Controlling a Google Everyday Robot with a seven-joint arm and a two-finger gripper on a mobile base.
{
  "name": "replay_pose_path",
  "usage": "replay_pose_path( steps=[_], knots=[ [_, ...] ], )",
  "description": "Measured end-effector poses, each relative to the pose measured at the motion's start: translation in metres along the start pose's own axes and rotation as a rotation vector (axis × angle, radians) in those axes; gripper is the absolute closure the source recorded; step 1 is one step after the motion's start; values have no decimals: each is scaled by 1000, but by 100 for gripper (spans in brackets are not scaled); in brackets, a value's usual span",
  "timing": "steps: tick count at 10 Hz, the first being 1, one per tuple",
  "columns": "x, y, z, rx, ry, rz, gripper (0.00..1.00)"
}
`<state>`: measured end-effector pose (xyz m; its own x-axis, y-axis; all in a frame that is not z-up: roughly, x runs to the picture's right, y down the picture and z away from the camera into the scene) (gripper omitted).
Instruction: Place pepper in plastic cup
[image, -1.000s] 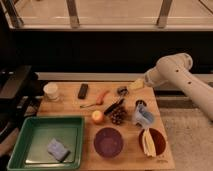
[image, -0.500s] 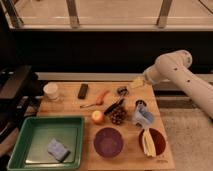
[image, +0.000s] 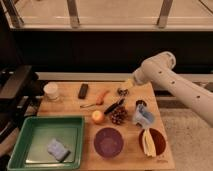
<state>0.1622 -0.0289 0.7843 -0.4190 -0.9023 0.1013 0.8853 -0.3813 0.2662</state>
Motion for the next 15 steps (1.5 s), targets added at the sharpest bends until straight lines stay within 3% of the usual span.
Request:
replay_pose_path(
  steps=[2, 5, 7, 12, 15],
  knots=[
    [10, -23, 16, 12, 4, 14, 20],
    [19, -42, 29, 5, 4, 213, 20],
    [30, -63, 34, 27, -9, 307, 20],
    [31, -65, 35, 36, -21, 338, 20],
    [19, -69, 51, 109, -87, 336, 20]
  ],
)
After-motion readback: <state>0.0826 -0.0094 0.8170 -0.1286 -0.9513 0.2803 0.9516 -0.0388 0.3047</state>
